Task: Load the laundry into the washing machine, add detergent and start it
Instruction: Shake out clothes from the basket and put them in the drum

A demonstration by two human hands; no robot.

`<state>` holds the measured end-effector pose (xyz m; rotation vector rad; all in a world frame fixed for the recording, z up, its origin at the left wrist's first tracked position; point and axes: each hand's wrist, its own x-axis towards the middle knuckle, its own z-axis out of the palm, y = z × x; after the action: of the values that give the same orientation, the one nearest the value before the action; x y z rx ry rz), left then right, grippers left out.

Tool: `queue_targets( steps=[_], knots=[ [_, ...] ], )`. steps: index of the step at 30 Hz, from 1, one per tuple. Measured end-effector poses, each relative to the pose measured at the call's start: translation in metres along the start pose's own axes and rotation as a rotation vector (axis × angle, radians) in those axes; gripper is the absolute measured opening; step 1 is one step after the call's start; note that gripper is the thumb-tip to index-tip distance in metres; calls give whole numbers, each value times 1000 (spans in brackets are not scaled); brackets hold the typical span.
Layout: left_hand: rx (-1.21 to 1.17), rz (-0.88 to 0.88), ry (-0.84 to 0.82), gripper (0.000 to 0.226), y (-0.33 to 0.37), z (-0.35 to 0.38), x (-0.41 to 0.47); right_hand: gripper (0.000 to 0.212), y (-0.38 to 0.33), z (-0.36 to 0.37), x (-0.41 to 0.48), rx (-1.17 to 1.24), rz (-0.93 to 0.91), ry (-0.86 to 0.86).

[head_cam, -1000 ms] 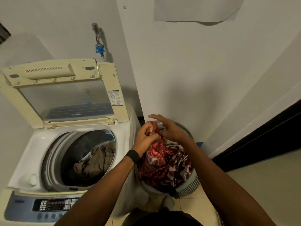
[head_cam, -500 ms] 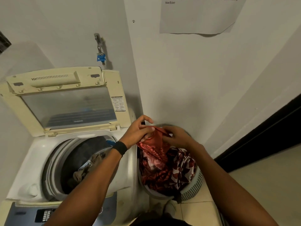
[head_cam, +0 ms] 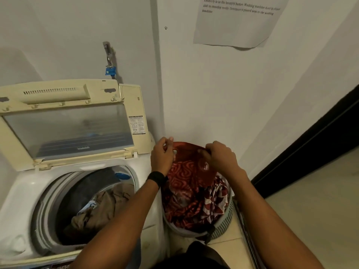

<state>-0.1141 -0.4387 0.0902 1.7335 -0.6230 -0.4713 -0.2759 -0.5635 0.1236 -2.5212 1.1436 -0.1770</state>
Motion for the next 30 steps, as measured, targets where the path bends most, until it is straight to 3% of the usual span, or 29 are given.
queue_targets(
  steps=[3, 7, 12, 14, 18, 23, 27, 30],
  knots=[
    [-131, -42, 12, 37, 5, 6, -7, 49, -12, -3, 2, 246, 102, -47],
    [-118, 9, -114, 29, 6, 14, -25, 50, -32, 4, 3, 499, 201, -80],
    [-60, 20, -180, 52, -8, 15, -32, 31, -40, 10, -7, 728, 120, -112],
    [-134, -17, -193, 50, -4, 12, -34, 30, -42, 7, -12, 709, 22, -160],
    [-285, -20, -174, 27, 9, 6, -28, 22, -35, 9, -19, 601, -52, -162],
    [-364, -60, -185, 17, 19, 0, -16, 52, -15, 23, -17, 76, -137, -418],
    [-368, -44, -176, 16, 14, -12, -1, 33, -15, 9, -16, -174, -228, -364],
    [-280, -26, -189, 21, 19, -23, 8, 26, -26, -12, -15, -158, -414, -303]
  ],
)
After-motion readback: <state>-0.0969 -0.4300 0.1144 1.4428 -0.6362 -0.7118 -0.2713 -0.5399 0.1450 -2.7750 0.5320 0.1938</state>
